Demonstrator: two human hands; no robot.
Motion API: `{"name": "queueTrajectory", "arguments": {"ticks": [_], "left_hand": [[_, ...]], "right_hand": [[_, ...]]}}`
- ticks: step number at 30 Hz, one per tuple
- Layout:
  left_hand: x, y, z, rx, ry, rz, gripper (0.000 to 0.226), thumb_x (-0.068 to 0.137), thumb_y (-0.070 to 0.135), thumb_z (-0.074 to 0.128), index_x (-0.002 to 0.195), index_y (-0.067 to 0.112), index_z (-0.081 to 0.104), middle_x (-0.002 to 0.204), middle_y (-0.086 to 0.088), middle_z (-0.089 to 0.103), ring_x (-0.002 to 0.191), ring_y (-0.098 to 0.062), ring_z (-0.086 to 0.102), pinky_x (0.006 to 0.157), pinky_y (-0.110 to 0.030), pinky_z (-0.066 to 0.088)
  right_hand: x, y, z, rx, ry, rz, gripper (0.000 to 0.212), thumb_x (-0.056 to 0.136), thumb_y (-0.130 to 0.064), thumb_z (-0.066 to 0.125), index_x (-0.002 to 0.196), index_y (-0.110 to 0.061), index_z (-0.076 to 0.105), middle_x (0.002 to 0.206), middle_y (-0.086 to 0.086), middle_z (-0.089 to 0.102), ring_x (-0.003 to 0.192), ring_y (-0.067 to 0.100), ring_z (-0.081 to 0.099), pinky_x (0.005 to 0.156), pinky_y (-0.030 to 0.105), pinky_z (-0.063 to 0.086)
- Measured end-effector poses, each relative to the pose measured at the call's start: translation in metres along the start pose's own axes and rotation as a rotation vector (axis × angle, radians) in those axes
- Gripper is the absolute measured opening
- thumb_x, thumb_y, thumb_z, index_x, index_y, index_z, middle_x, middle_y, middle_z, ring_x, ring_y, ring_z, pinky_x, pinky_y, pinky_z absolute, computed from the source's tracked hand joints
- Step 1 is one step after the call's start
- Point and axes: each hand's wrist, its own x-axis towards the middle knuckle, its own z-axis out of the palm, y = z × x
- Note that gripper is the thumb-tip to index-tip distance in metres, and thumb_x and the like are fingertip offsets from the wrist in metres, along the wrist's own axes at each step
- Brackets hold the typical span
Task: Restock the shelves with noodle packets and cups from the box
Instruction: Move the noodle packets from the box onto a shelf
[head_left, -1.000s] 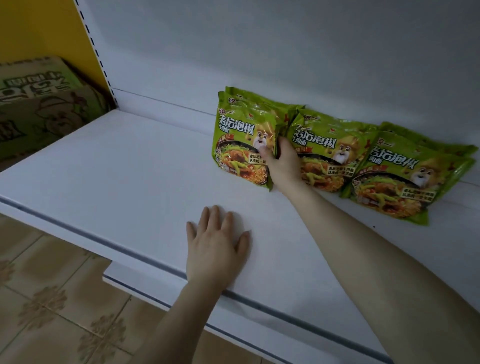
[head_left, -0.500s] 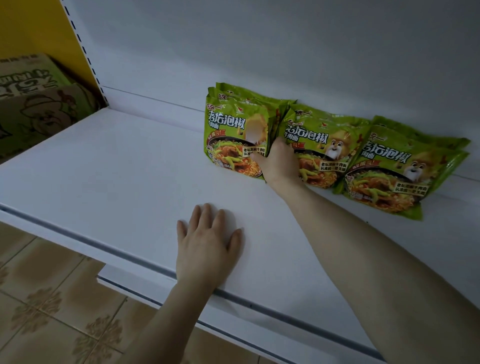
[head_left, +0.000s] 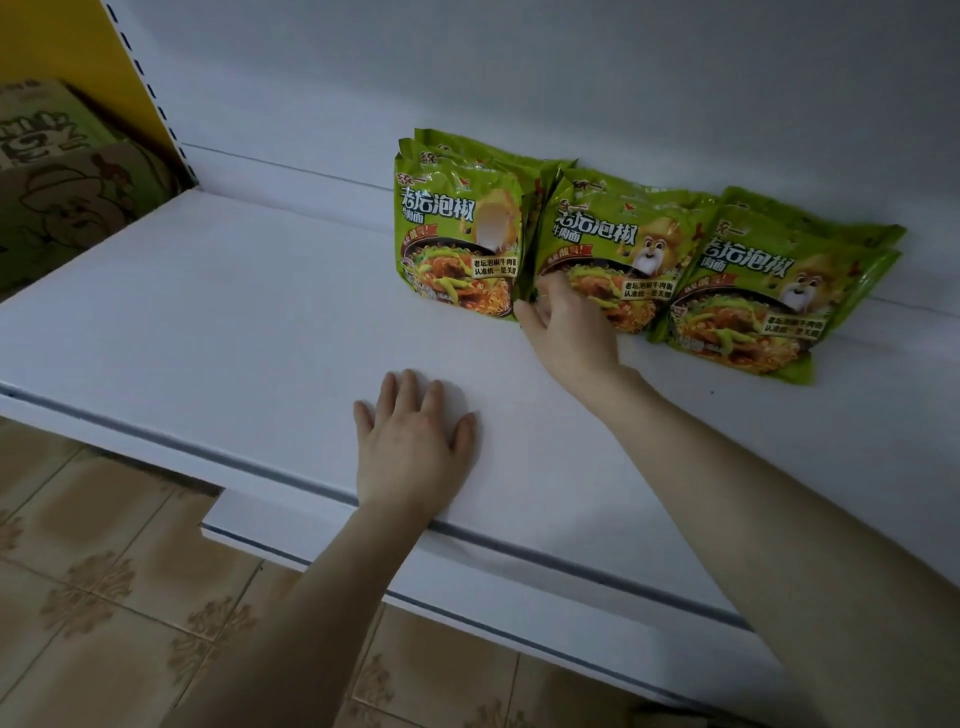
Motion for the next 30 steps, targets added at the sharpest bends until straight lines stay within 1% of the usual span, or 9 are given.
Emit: {"name": "queueTrajectory", "arguments": {"ticks": [2,4,7,11,16,21,25,27,30], "left_hand": [[-0.003,0.001,-0.002,-0.001,0.012,0.032,0.058,0.086,0.043,0.024,0.107,0.003,0.059,0.122,-0.022,0.055,0.123,-0.038,0.043,0.097,-0.054,0.035],[-0.011,0.013,-0.007,0.004,0.041,0.124,0.053,0.085,0.036,0.029,0.101,-0.002,0.064,0.113,-0.028,0.060,0.114,-0.044,0.053,0.091,-0.060,0.041],[-0.036,0.052,-0.016,-0.035,0.085,0.326,0.048,0.087,0.032,0.036,0.101,-0.002,0.067,0.109,-0.027,0.064,0.106,-0.042,0.060,0.086,-0.059,0.045],[-0.082,0.113,-0.017,-0.131,0.067,0.549,0.045,0.089,0.032,0.038,0.105,0.001,0.067,0.109,-0.022,0.066,0.107,-0.036,0.062,0.089,-0.053,0.046],[-0.139,0.176,-0.004,-0.203,0.044,0.757,0.042,0.088,0.029,0.042,0.102,0.000,0.069,0.106,-0.021,0.068,0.103,-0.035,0.064,0.089,-0.053,0.047],[-0.204,0.235,0.011,-0.259,-0.027,0.909,0.041,0.086,0.028,0.044,0.096,-0.001,0.070,0.100,-0.022,0.069,0.095,-0.034,0.067,0.084,-0.052,0.050],[-0.256,0.269,0.026,-0.272,-0.099,1.036,0.039,0.085,0.029,0.044,0.092,0.001,0.071,0.094,-0.019,0.071,0.087,-0.032,0.069,0.079,-0.047,0.053],[-0.278,0.277,0.040,-0.281,-0.172,1.089,0.038,0.086,0.028,0.043,0.091,0.003,0.071,0.090,-0.016,0.071,0.082,-0.030,0.069,0.077,-0.043,0.054],[-0.304,0.279,0.073,-0.267,-0.275,1.167,0.038,0.087,0.027,0.041,0.087,0.002,0.070,0.082,-0.014,0.070,0.072,-0.029,0.067,0.068,-0.037,0.053]], "right_hand": [[-0.020,0.007,-0.012,-0.033,-0.043,-0.040,0.041,0.096,-0.027,0.045,0.132,-0.007,0.046,0.122,0.013,0.060,0.115,0.032,0.052,0.089,0.039,0.044],[-0.042,0.017,-0.028,-0.079,-0.044,-0.029,0.042,0.096,-0.026,0.044,0.135,-0.010,0.044,0.131,0.011,0.054,0.122,0.030,0.046,0.096,0.037,0.039],[-0.080,0.037,-0.054,-0.106,-0.039,0.085,0.043,0.097,-0.025,0.043,0.137,-0.008,0.041,0.136,0.011,0.049,0.128,0.027,0.041,0.104,0.035,0.032],[-0.136,0.074,-0.093,-0.118,-0.018,0.238,0.043,0.096,-0.023,0.044,0.136,-0.007,0.042,0.133,0.013,0.051,0.128,0.027,0.041,0.104,0.033,0.031],[-0.224,0.137,-0.150,-0.222,0.019,0.417,0.041,0.096,-0.022,0.045,0.134,-0.006,0.044,0.130,0.015,0.054,0.125,0.028,0.044,0.106,0.036,0.034],[-0.325,0.190,-0.192,-0.247,0.105,0.602,0.036,0.094,-0.017,0.048,0.127,-0.002,0.051,0.121,0.020,0.057,0.118,0.032,0.047,0.099,0.039,0.038],[-0.407,0.218,-0.204,-0.200,0.117,0.755,0.033,0.095,-0.017,0.047,0.123,0.001,0.052,0.121,0.020,0.056,0.114,0.034,0.050,0.092,0.039,0.042],[-0.446,0.227,-0.201,-0.190,0.113,0.834,0.035,0.095,-0.019,0.047,0.126,-0.002,0.051,0.125,0.018,0.055,0.117,0.032,0.049,0.092,0.036,0.040],[-0.495,0.242,-0.184,-0.205,0.050,0.958,0.035,0.096,-0.022,0.045,0.126,-0.005,0.050,0.126,0.016,0.053,0.119,0.030,0.046,0.093,0.036,0.040]]}}
